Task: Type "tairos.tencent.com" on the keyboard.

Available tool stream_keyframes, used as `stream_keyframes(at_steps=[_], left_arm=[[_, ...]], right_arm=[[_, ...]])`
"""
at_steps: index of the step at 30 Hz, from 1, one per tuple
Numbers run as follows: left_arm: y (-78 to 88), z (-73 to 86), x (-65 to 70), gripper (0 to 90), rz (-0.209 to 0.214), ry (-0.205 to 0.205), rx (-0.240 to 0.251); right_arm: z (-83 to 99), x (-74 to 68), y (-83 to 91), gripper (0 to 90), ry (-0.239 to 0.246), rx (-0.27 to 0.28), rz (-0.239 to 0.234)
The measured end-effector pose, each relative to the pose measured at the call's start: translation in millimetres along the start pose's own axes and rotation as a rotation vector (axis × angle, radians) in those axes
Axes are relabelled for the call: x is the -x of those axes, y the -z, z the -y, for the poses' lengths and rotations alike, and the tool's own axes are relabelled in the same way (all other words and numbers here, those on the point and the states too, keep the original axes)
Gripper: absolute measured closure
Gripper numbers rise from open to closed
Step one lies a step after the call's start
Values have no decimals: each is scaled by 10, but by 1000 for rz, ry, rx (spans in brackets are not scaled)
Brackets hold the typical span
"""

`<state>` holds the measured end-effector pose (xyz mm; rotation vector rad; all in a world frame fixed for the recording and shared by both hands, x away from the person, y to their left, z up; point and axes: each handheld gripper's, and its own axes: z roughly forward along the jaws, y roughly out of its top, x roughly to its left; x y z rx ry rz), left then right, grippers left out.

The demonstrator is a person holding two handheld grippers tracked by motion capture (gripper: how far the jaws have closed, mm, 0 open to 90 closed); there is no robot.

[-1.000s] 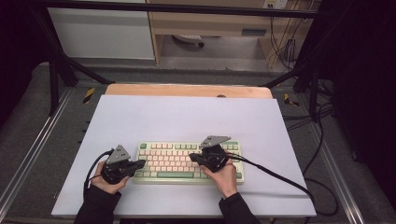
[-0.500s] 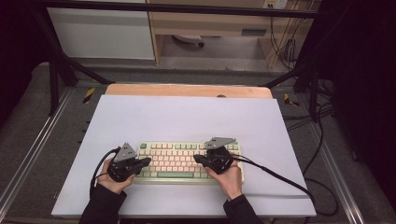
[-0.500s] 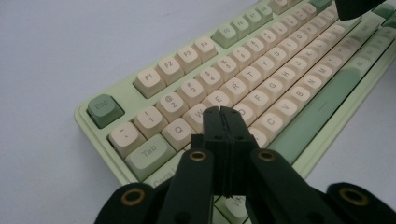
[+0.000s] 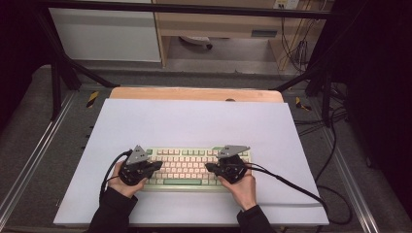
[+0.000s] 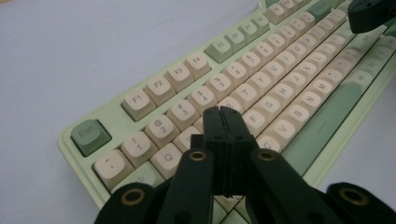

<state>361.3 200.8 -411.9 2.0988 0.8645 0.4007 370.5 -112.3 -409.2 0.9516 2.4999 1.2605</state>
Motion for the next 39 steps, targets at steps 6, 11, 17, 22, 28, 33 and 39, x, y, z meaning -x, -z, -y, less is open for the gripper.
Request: stream_keyframes(at_steps=[6, 11, 17, 22, 28, 33, 39], left_arm=[[-63, -76, 22, 896, 0, -5, 3], [-119, -126, 23, 896, 2, -1, 3], [-192, -162, 16, 896, 2, 9, 7], [-257, -157, 29, 896, 0, 4, -7], [-362, -155, 64, 896, 4, -3, -25], [-394, -146, 75, 896, 3, -9, -36], [-409, -132, 75, 896, 9, -13, -34]], right_arm=[[29, 5, 48, 900, 7, 1, 1], [52, 6, 68, 900, 2, 0, 0], [59, 0, 77, 900, 6, 2, 1], [68, 0, 78, 900, 10, 0, 0], [77, 5, 67, 900, 5, -2, -2], [73, 4, 81, 900, 2, 4, -1], [77, 3, 83, 900, 1, 3, -1]])
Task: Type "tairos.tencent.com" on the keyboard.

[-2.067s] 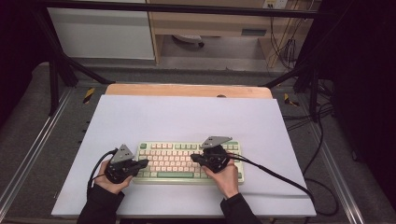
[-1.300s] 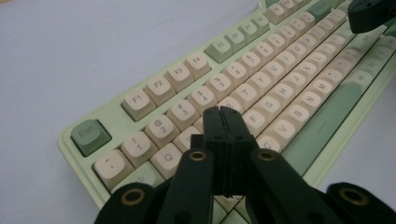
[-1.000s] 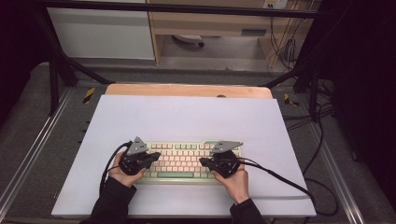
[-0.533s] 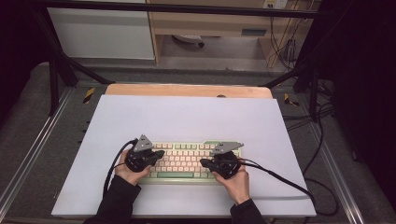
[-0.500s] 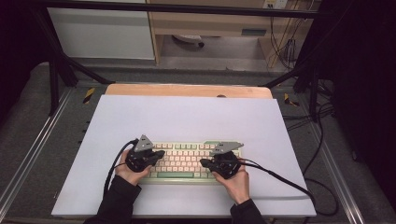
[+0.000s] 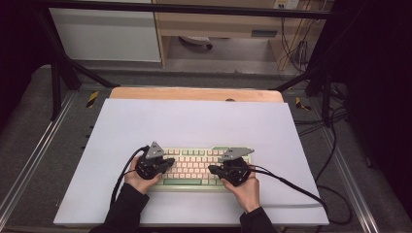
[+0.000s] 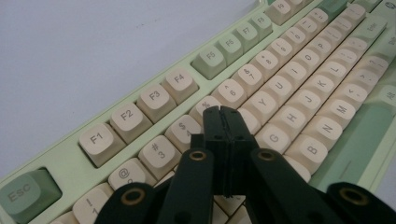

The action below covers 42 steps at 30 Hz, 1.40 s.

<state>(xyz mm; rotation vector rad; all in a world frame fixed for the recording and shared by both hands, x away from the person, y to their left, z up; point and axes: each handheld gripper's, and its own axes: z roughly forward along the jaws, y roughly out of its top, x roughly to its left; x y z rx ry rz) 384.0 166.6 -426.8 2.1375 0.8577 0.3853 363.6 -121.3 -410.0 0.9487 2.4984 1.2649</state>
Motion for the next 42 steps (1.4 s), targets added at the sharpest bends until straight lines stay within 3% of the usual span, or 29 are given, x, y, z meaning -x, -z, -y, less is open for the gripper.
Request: stream_keyframes(at_steps=[14, 26, 42], left_arm=[[-8, 19, 9, 897, 9, -3, -2], [178, 66, 15, 896, 15, -15, 18], [411, 206, -90, 895, -3, 14, 39]], right_arm=[[1, 5, 5, 900, 0, 4, 0], [-9, 2, 27, 900, 1, 15, -1], [-24, 13, 25, 900, -11, 17, -6]])
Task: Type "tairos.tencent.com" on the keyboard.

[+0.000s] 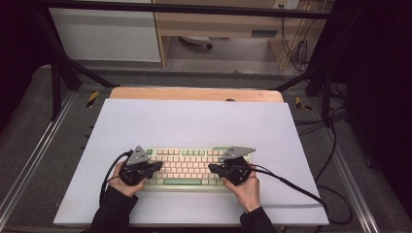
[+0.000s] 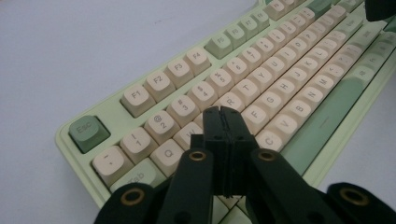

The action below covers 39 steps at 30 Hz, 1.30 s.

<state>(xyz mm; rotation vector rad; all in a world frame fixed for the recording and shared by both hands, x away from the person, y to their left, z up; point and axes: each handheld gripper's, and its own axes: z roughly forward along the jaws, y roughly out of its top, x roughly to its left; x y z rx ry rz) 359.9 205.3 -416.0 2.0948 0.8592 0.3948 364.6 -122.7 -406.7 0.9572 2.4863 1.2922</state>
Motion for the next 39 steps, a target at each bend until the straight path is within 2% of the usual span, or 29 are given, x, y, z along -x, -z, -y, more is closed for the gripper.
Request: stream_keyframes(at_steps=[17, 23, 39], left_arm=[[144, 148, -68, 892, -14, 18, 3], [166, 168, -71, 892, -11, 16, 5], [155, 184, -80, 893, -10, 20, 2]], right_arm=[[-54, 41, -61, 900, -32, 19, -4], [-107, 16, -123, 900, -34, 25, -6], [-159, 25, -404, 900, -32, -24, 20]])
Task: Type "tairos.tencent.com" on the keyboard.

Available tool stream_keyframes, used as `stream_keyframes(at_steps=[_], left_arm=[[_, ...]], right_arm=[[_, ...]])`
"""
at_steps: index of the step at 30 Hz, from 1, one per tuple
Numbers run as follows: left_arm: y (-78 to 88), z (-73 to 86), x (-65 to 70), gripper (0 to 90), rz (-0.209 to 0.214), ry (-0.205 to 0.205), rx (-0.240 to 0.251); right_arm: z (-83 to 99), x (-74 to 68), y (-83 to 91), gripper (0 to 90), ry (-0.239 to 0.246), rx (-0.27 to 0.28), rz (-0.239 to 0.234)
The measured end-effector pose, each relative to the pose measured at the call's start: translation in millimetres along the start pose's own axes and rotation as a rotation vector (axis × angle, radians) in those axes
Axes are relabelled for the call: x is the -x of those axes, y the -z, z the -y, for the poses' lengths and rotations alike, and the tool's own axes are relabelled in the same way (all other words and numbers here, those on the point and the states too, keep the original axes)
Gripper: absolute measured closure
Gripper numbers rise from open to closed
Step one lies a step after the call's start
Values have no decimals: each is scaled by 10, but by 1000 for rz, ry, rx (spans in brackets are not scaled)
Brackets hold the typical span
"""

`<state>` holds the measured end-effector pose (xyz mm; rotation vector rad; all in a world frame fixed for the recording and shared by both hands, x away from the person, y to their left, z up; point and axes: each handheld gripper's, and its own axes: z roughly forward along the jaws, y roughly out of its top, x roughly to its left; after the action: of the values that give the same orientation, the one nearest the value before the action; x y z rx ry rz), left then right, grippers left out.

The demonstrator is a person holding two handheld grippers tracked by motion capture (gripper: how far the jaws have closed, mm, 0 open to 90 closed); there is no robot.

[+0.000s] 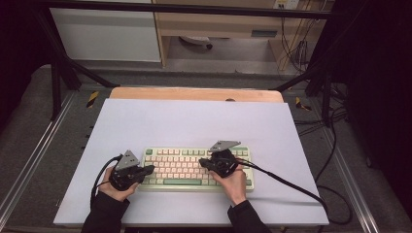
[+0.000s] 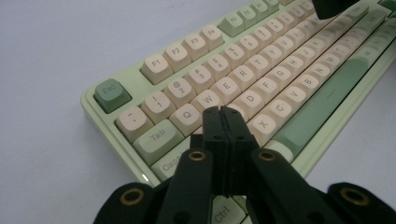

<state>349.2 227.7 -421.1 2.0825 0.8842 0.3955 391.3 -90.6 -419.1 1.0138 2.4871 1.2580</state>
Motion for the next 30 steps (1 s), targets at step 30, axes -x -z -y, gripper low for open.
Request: stream_keyframes(at_steps=[30], left_arm=[[-5, 2, 5, 892, 2, -1, 0]], right_arm=[[9, -1, 21, 900, 12, -14, 2]])
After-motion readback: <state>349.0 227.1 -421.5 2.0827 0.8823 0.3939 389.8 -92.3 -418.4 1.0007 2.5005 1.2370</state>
